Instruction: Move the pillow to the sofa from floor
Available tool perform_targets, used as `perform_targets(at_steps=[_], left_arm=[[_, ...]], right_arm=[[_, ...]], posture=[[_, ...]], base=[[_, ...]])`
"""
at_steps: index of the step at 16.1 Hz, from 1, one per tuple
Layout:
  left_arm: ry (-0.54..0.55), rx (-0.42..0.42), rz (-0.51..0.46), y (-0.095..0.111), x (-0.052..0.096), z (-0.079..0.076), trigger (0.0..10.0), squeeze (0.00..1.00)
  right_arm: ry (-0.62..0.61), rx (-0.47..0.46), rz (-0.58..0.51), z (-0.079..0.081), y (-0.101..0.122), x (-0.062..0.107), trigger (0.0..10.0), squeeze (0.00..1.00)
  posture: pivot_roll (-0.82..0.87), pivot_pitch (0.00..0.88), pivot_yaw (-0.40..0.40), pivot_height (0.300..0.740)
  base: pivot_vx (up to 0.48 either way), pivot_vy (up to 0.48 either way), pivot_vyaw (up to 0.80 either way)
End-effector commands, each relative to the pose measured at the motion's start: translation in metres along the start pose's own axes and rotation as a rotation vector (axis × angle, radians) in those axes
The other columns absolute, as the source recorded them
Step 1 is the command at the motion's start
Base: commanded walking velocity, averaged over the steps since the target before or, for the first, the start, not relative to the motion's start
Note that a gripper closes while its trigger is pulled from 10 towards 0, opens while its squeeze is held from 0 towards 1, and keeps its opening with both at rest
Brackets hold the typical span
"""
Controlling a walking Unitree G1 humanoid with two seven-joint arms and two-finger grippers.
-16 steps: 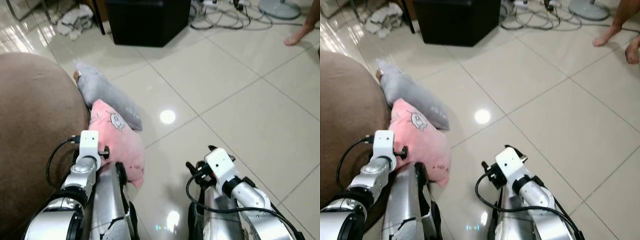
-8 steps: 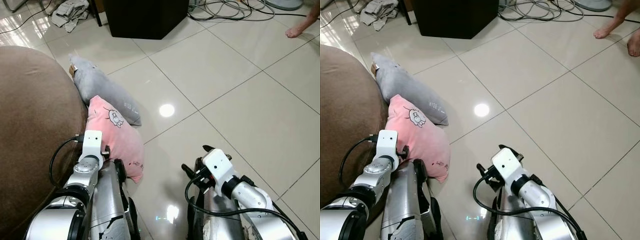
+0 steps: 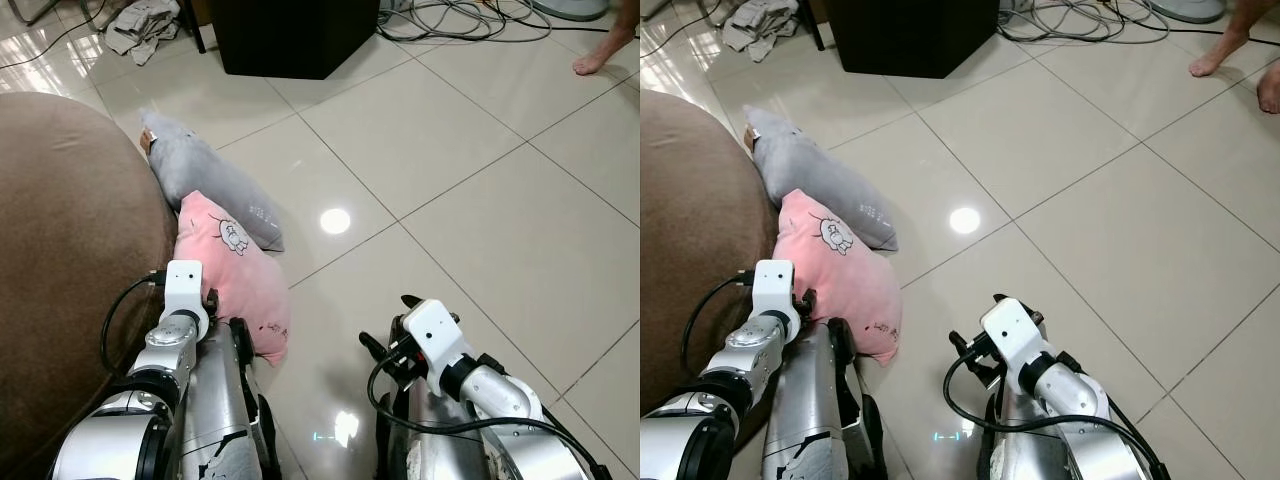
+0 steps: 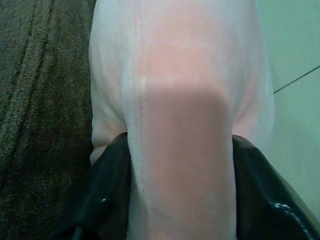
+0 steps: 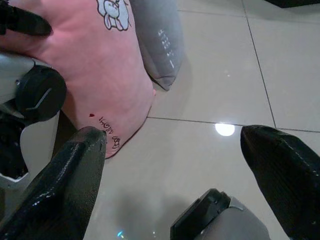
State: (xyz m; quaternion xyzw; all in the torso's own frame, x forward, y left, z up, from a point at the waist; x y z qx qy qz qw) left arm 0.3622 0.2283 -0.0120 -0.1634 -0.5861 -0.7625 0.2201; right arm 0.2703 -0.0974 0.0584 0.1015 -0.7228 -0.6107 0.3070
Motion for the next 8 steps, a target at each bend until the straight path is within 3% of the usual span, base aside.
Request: perform_targets(at_steps=[1,8], left_arm=[[-0.029,0.016,0.007,-0.006,0.001,-0.007,0.0,0.00],[-0.062,0.020,-0.026,0.006,-0.001,-0.012,0.0,0.00]], right_arm=[[0.002,-0.009,0.003,0.001,0.000,-0.001,10.0,0.00],[-0.005,-0.011,0.001,0.002,0.001,-0.006,10.0,0.00]], posture=[[-0.06,0.173,0.061,0.490],[-0.07,0.137,0.075,0.490]], base=[[0.000,0.000,0.00],[0.000,0.000,0.00]])
Point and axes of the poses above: a point about 5 cm out from each wrist's last joint towards the gripper, its own x axis pointing back from the gripper into the wrist, its own y axis along the axis of the wrist's last joint, z = x × y, the point moved 6 cm from there along -x, pointing out of the wrist towards the gripper, and after that the axes turned 10 degrees about -x, right-handed, at the moved point
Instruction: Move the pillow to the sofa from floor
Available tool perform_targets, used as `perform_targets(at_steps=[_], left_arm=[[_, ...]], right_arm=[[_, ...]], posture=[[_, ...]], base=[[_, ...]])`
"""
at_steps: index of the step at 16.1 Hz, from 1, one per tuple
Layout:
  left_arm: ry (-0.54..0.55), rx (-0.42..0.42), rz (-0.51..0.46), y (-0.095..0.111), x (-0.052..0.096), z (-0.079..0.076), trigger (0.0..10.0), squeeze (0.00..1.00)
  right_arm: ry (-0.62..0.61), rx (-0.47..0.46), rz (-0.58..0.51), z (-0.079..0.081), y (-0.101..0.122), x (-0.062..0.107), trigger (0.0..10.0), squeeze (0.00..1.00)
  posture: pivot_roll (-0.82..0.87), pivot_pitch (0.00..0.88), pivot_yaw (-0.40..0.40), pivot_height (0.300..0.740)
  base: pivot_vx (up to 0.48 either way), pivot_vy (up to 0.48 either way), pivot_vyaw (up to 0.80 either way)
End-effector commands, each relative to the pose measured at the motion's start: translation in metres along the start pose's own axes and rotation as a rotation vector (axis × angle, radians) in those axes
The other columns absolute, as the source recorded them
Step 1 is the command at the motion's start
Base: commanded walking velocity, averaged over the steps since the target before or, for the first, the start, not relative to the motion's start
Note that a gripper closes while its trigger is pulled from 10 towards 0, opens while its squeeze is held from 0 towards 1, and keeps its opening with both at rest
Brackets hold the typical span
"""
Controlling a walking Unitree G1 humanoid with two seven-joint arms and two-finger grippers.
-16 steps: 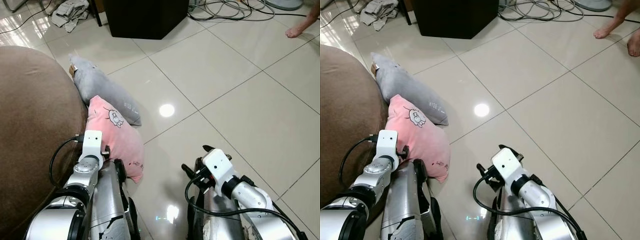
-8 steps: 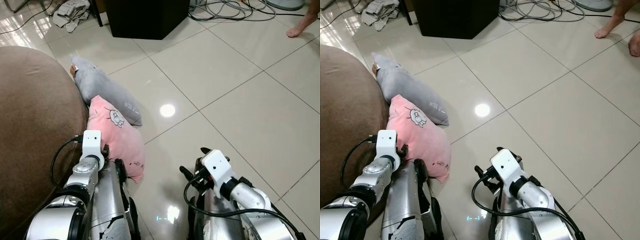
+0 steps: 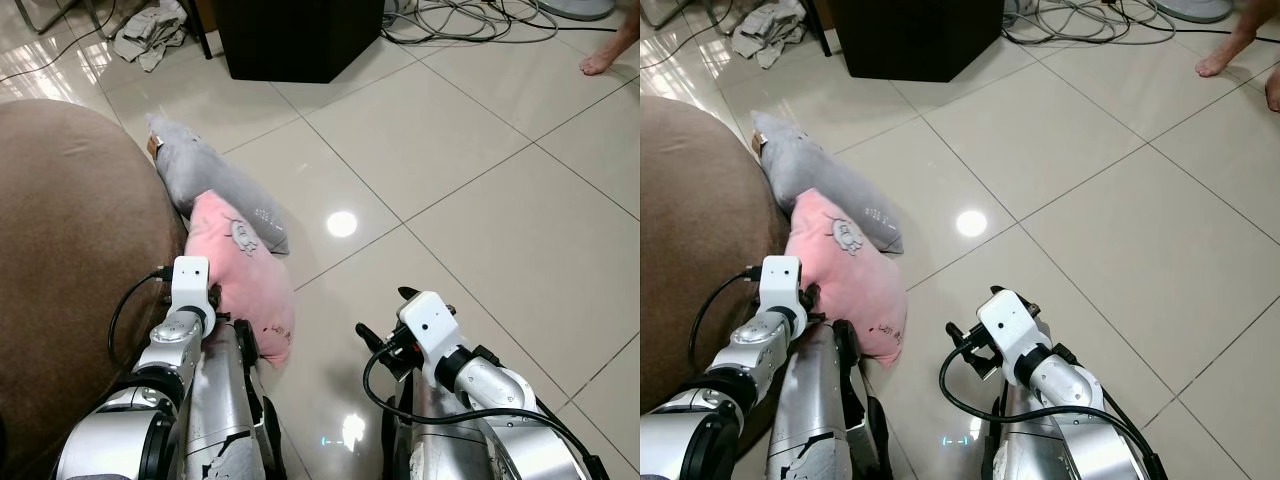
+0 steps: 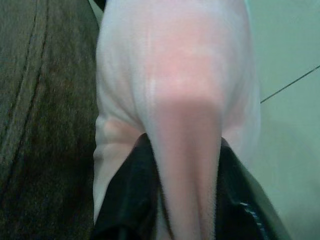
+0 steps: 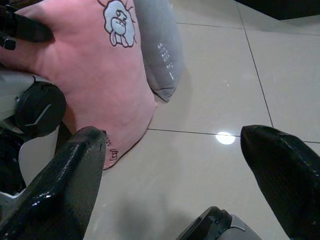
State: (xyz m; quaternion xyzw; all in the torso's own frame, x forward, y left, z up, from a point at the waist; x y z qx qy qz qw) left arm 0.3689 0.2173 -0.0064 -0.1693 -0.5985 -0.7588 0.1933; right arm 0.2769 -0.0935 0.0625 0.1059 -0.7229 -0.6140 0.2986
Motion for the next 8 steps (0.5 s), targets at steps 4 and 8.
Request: perform_targets(at_steps=[4,8], left_arm=[[-0.046,0.023,-0.008,-0.002,0.001,-0.008,0.0,0.00],[-0.090,0.038,-0.021,0.001,0.000,-0.018,0.0,0.00]], right_arm=[[-0.041,-0.021,-0.053,-0.003,0.002,0.001,10.0,0.00],[-0.059,-0.016,-0.053,-0.012,0.002,0.000,10.0,0.00]], posture=[[-0.06,0.125,0.080,0.490],[-0.07,0.123,0.081,0.490]], base=[[0.000,0.000,0.00],[0.000,0.000,0.00]])
Point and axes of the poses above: a point about 5 cm out from each wrist's last joint towards the gripper, its own x axis pointing back from the gripper into the wrist, its own y axis along the axis of the wrist's last joint, z = x × y, the point moved 6 cm from there along -x, pointing out of the wrist towards the gripper, and after that the axes turned 10 degrees about -x, right-handed, at the moved point
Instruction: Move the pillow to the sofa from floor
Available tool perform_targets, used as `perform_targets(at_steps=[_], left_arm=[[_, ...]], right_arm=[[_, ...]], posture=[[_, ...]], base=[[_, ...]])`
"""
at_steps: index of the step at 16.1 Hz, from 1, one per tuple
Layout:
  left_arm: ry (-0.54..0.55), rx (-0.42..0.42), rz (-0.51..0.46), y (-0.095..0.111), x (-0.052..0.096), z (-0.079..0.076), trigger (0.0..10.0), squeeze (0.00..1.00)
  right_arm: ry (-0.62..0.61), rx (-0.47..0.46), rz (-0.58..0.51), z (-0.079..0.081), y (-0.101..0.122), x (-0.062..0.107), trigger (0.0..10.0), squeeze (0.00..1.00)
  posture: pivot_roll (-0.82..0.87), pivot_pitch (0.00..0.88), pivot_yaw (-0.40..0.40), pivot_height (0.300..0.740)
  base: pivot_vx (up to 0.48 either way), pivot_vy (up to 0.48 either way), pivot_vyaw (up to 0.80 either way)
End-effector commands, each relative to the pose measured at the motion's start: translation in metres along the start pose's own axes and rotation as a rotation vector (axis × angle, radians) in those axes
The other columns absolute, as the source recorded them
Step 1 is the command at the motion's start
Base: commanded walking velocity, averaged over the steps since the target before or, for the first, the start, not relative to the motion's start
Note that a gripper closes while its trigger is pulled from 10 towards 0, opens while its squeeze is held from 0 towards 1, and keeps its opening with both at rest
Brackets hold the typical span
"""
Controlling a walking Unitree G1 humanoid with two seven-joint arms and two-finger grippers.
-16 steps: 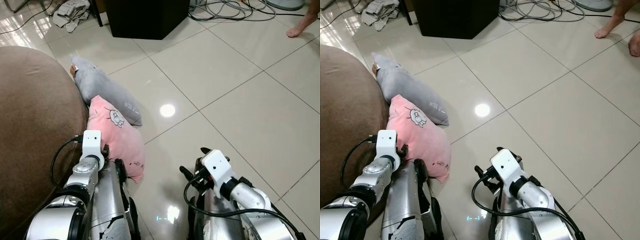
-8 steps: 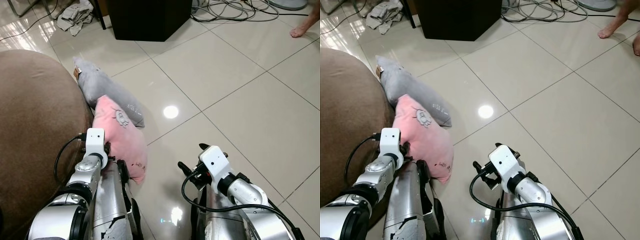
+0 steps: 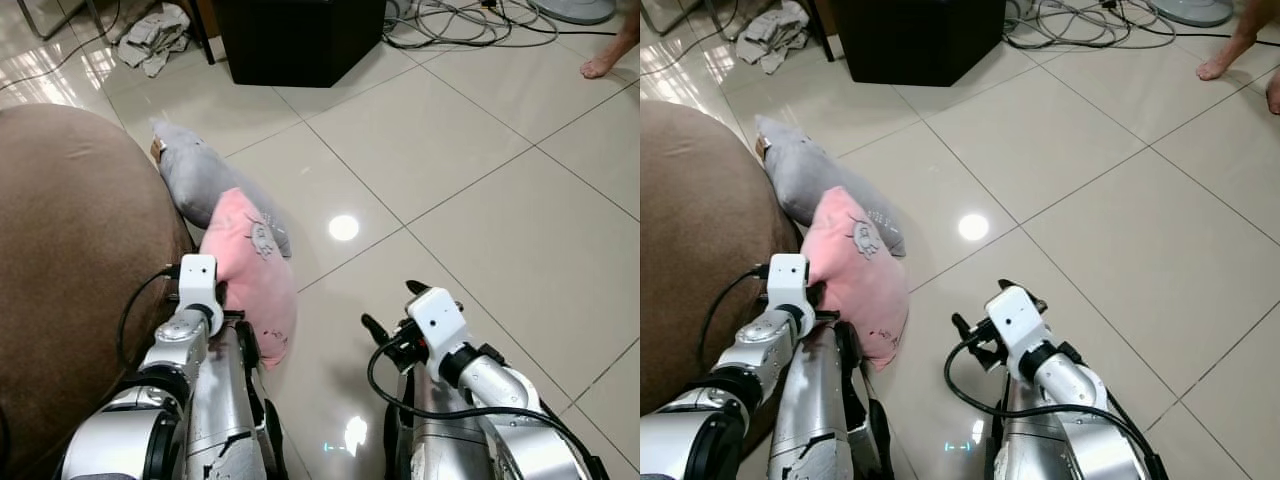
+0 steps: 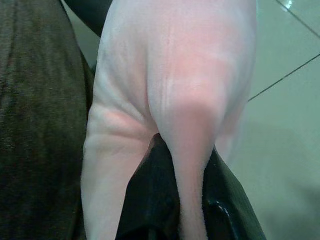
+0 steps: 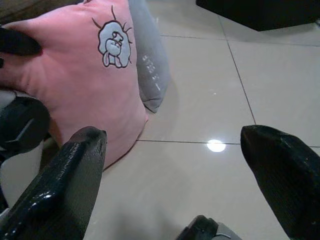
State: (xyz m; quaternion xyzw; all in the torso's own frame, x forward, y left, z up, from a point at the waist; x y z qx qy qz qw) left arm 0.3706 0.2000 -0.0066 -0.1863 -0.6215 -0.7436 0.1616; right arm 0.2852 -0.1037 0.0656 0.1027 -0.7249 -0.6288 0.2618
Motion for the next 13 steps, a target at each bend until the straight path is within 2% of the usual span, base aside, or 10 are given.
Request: perform_targets(at_steps=[1,2,3,4,5,7,8,10,12,13], left_arm=[[-0.025,0.017,0.000,-0.001,0.000,-0.005,0.0,0.00],[-0.064,0.063,-0.047,0.011,-0.002,-0.013,0.0,0.00],[-0.121,0.135,-0.143,0.037,-0.003,-0.021,0.0,0.00],[-0.226,0.218,-0.335,0.087,0.002,-0.032,0.0,0.00],[-0.271,0.224,-0.458,0.120,0.013,-0.034,0.0,0.00],[-0.289,0.224,-0.591,0.157,0.032,-0.032,0.0,0.00],[-0.267,0.184,-0.754,0.198,0.063,-0.023,0.0,0.00],[-0.226,0.111,-0.863,0.219,0.093,-0.018,0.0,0.00],[-0.232,0.055,-0.873,0.209,0.110,-0.028,5.7,0.00],[-0.251,0.003,-0.872,0.209,0.120,-0.042,10.0,0.00]], right_arm=[[-0.008,-0.006,-0.009,0.000,0.000,-0.001,10.0,0.00],[-0.038,-0.018,-0.035,-0.004,0.005,0.001,10.0,0.00],[-0.087,-0.026,-0.075,-0.011,0.014,0.004,10.0,0.00],[-0.195,-0.056,-0.105,-0.026,0.022,0.010,10.0,0.00],[-0.258,-0.079,-0.137,-0.033,0.030,0.015,10.0,0.00],[-0.305,-0.086,-0.170,-0.037,0.039,0.020,10.0,0.00],[-0.377,-0.091,-0.203,-0.043,0.052,0.024,10.0,0.00],[-0.436,-0.147,-0.270,-0.047,0.072,0.024,10.0,0.00],[-0.459,-0.168,-0.308,-0.048,0.087,0.023,10.0,0.00],[-0.462,-0.160,-0.314,-0.051,0.091,0.022,10.0,0.00]], posture=[[-0.07,0.116,0.085,0.490],[-0.07,0.112,0.092,0.490],[-0.07,0.109,0.097,0.490],[-0.07,0.098,0.099,0.490],[-0.07,0.082,0.101,0.490],[-0.06,0.070,0.103,0.490],[-0.05,0.067,0.107,0.490],[-0.05,0.054,0.103,0.495],[-0.06,0.037,0.090,0.510],[-0.05,0.030,0.078,0.520]], base=[[0.000,0.000,0.00],[0.000,0.000,0.00],[0.000,0.000,0.00],[0.000,0.000,0.00],[0.000,0.000,0.00],[0.000,0.000,0.00],[0.000,0.000,0.00],[0.000,0.000,0.00],[0.000,0.000,0.00],[0.000,0.000,0.00]])
Point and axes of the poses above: a point about 5 cm out from each wrist's last joint towards the gripper, its own x axis pointing back from the gripper into the wrist, its own y axis along the axis of the wrist's last joint, z = x × y, the point moved 6 cm from there along -x, pointing out of the wrist towards the gripper, and after that the axes turned 10 degrees about -x, right-handed, at the moved point
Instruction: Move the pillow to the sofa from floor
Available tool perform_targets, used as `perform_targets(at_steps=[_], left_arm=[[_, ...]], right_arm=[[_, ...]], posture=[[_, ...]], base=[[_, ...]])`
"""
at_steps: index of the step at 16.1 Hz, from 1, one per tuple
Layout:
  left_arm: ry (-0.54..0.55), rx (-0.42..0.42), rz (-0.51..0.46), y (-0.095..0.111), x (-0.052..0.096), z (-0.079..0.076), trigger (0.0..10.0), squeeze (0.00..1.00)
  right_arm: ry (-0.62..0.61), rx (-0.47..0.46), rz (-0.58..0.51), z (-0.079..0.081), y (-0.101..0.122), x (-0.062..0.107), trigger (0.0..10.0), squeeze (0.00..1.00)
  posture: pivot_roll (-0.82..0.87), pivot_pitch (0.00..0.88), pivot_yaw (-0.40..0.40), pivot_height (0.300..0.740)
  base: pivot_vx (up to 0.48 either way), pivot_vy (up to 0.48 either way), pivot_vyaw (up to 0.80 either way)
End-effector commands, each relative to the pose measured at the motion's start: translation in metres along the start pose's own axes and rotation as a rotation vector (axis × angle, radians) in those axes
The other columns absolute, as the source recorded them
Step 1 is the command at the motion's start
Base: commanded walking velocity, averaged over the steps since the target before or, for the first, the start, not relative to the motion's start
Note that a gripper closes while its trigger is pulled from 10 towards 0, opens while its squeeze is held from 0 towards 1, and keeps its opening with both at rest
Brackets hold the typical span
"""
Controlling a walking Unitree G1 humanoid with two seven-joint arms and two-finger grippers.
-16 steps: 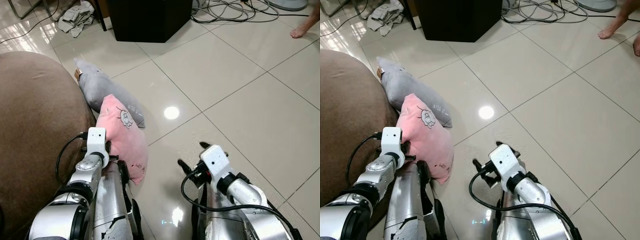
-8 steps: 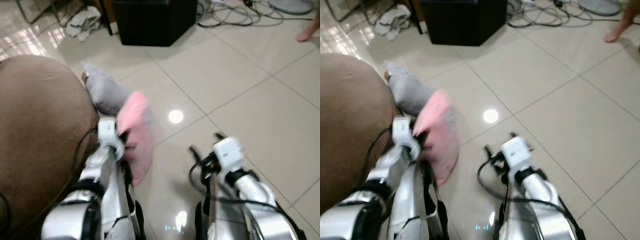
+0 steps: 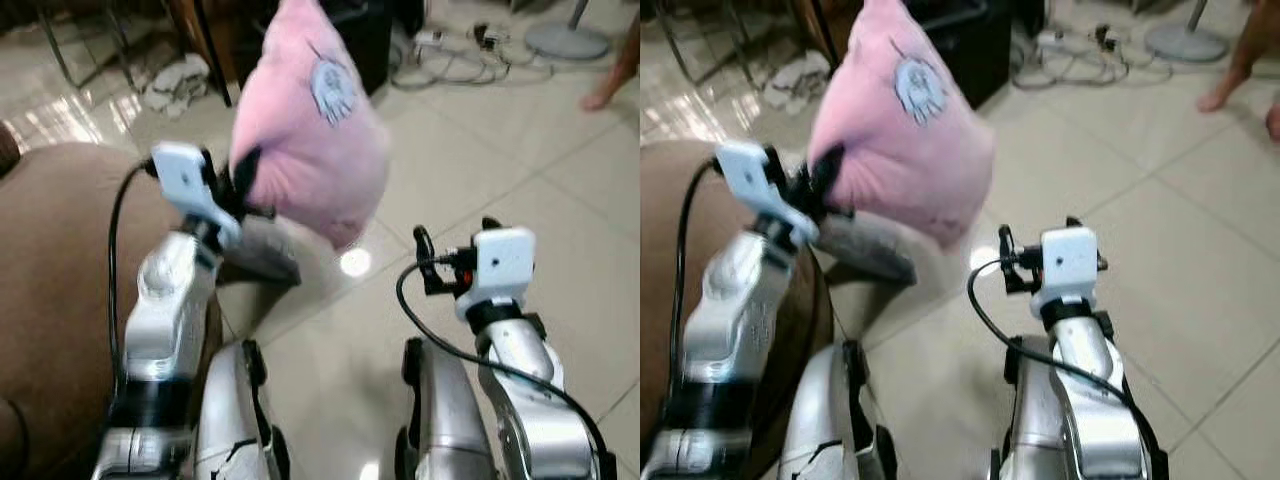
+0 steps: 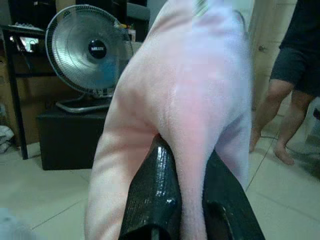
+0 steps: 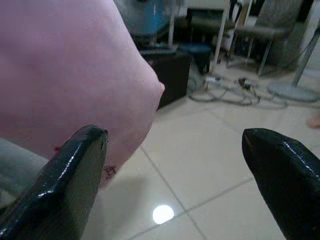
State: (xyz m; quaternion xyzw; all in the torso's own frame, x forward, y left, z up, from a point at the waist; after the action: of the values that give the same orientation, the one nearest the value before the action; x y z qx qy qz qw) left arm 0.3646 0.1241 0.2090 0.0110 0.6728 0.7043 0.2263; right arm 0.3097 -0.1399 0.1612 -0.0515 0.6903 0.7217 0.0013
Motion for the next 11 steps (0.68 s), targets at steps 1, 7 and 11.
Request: perform_targets(at_steps=[1,7,11], left_arm=[[-0.008,-0.039,-0.039,0.021,-0.003,-0.009,10.0,0.00],[0.022,-0.082,0.047,0.004,0.006,-0.016,10.0,0.00],[0.025,-0.099,0.110,-0.008,0.007,-0.019,10.0,0.00]], right_arm=[[-0.008,-0.005,-0.002,-0.003,0.004,-0.002,10.0,0.00],[-0.090,0.004,0.018,-0.023,0.007,-0.010,10.0,0.00],[-0.101,0.022,0.026,-0.024,0.005,-0.013,10.0,0.00]], posture=[[-0.05,0.027,0.069,0.525],[-0.08,0.003,0.061,0.565],[-0.08,0.000,0.075,0.595]], base=[[0.000,0.000,0.00],[0.000,0.000,0.00],[0.000,0.000,0.00]])
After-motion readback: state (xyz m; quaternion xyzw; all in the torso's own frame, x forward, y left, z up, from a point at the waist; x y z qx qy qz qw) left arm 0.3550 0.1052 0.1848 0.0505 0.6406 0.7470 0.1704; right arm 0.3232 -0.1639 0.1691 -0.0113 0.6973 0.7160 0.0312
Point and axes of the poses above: a point about 5 cm out from each wrist's last joint towards the gripper, its own x axis pointing back from the gripper into the wrist, its own y axis along the axis of the wrist's last joint, z = x × y, the point moved 6 cm from there along -x, pointing out of the wrist towards the gripper, and after that the axes turned 10 degrees about -x, right-handed, at the moved point
